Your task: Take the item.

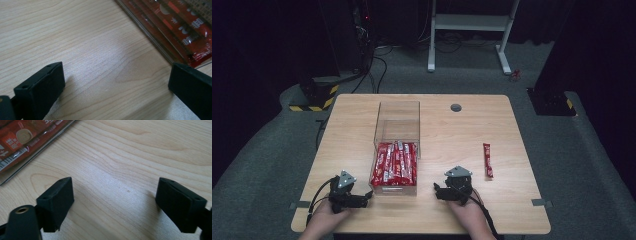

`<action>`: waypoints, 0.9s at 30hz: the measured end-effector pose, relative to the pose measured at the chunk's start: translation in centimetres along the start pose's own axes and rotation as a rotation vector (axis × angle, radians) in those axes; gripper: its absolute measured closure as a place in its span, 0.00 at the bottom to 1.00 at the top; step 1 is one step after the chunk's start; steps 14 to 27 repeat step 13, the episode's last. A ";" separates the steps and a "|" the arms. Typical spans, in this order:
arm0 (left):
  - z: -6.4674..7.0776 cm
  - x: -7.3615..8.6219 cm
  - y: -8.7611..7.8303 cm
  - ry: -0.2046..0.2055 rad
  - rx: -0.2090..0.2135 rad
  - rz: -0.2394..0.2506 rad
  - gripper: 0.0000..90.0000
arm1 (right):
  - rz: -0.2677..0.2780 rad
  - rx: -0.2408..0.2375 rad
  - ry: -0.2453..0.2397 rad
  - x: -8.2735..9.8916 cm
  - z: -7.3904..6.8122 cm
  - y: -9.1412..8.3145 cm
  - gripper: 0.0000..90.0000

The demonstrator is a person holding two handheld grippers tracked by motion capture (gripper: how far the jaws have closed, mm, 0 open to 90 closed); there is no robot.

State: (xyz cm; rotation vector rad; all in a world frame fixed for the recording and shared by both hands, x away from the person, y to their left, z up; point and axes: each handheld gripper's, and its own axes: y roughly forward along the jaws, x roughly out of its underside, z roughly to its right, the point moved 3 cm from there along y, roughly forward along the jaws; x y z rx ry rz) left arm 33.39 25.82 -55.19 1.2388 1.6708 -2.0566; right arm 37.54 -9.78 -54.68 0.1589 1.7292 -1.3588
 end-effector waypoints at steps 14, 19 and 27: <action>0.0 0.0 0.0 -0.001 0.000 0.000 0.01 | 0.001 -0.028 -0.036 -0.2 -0.6 0.3 0.15; 0.0 0.0 0.0 -0.001 0.000 0.000 0.01 | 0.001 -0.028 -0.036 -0.2 -0.6 0.3 0.15; 0.0 0.0 0.0 -0.001 0.000 0.000 0.01 | 0.001 -0.028 -0.036 -0.2 -0.6 0.3 0.15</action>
